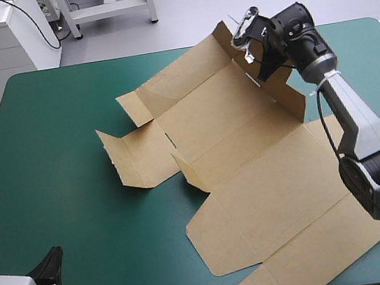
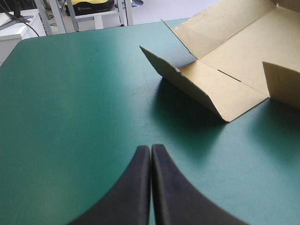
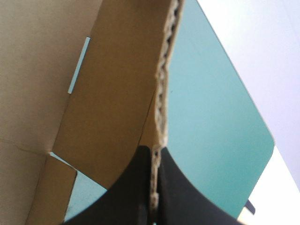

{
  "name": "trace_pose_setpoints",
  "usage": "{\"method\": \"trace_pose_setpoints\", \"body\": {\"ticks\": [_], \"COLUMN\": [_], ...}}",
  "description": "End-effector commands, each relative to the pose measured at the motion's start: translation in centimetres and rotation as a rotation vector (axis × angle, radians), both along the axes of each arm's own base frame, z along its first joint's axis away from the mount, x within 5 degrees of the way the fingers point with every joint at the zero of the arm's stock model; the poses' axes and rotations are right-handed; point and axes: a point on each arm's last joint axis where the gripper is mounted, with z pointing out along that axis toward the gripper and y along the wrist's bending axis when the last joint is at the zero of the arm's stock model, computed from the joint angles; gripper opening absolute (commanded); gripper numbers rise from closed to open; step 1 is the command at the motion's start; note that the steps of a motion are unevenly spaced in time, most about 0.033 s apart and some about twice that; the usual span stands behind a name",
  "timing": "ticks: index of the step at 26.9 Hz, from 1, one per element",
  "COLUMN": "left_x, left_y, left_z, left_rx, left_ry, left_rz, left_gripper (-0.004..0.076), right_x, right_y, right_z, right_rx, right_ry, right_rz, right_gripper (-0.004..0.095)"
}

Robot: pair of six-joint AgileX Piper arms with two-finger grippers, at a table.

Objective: Fold the box

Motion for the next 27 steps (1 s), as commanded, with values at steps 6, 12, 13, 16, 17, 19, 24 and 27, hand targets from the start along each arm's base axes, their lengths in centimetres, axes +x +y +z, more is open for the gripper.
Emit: {"method": "trace_pose_setpoints", "body": {"ticks": [6,12,13,16,17,19,24,27], "left_x": [-0.3,-0.3,-0.3,-0.3,-0.3,-0.3,-0.3,-0.3], "left_y": [0.0,0.0,0.0,0.0,0.0,0.0,0.0,0.0], "left_z": [1.3,1.3,1.3,1.3,1.3,1.3,1.3,1.3], "left_rx": [-0.032,-0.029,-0.029,-0.029,-0.029,-0.029,-0.029,-0.029], "left_ry": [-0.1,-0.101,-0.101,-0.101,-0.101,-0.101,-0.101,-0.101], "left_rz": [0.003,0.0,0.0,0.0,0.0,0.0,0.0,0.0], "left_gripper": [-0.0008,-0.0008,-0.0008,-0.0008,-0.0008,-0.0008,-0.0008,-0.0008], "right_x": [-6.2,-8.6,-8.9,-9.5,-10.1,-10.5,-11.1,-11.9], "right_y": [3.8,5.6,5.9,6.9,7.7,8.5,11.2,13.3], "right_z": [7.5,7.3,7.1,6.8,6.7,6.5,5.4,5.1], "right_rx": [-0.035,-0.017,-0.017,-0.01,-0.009,-0.003,-0.022,-0.005], "right_ry": [-0.19,-0.13,-0.128,-0.167,-0.193,-0.213,-0.27,-0.328], "right_rz": [0.155,0.219,0.234,0.29,0.329,0.363,0.483,0.572], "right_gripper": [-0.0013,-0.0008,0.0001,0.0003,0.0002,0.0002,0.0001,0.0002]}}
